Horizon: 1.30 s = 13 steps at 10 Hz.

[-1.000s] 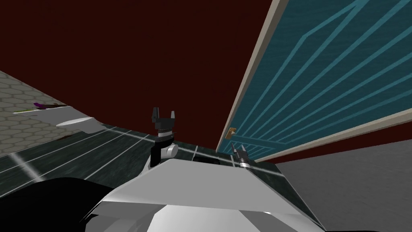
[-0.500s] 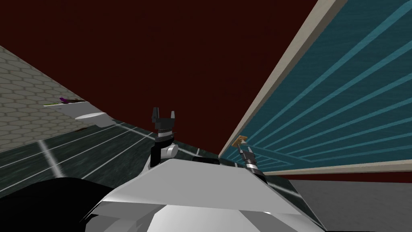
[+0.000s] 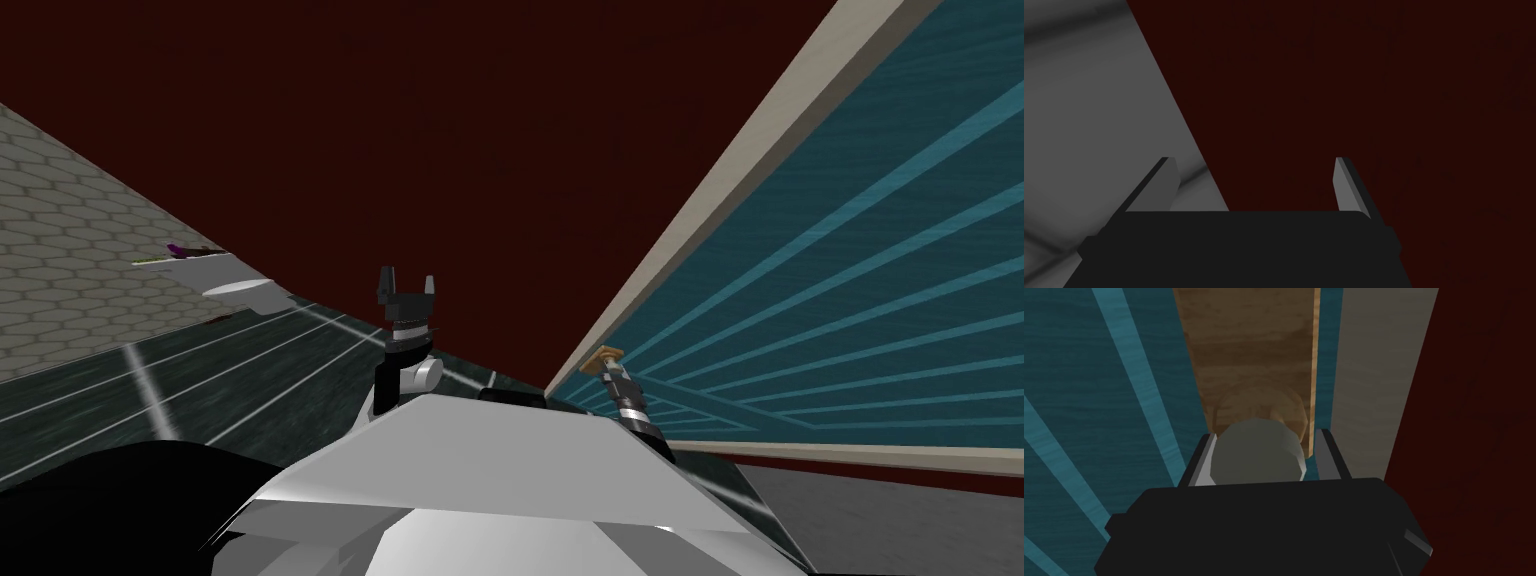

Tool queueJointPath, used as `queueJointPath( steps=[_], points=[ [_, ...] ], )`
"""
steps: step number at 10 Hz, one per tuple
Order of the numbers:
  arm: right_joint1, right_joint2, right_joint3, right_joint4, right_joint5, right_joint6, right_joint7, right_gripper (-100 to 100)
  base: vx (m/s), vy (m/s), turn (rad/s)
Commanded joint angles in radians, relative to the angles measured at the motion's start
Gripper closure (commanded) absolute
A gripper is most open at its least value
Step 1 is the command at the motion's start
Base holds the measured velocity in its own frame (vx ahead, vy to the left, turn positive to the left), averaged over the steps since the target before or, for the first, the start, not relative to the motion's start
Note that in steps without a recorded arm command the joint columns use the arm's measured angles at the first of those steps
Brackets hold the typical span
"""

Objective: Pull the door open

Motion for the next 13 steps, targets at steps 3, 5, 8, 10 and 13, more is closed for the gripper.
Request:
queueJointPath(
  steps=[3,5,8,10,13],
  points=[
    [0.001,0.001,0.003,-0.001,0.001,0.0,0.001,100,-0.016,-0.001,-0.001],
    [0.001,0.001,0.003,-0.001,0.001,0.0,0.001,100,0.0,0.0,0.0],
    [-0.012,-0.005,0.004,0.008,-0.022,0.006,-0.075,100,-0.03,-0.011,0.025],
    [-0.021,-0.008,0.008,0.014,-0.039,0.008,-0.126,100,-0.041,-0.012,0.028],
    [-0.038,-0.014,0.015,0.025,-0.069,0.013,-0.209,100,-0.051,-0.005,0.032]
  ],
)
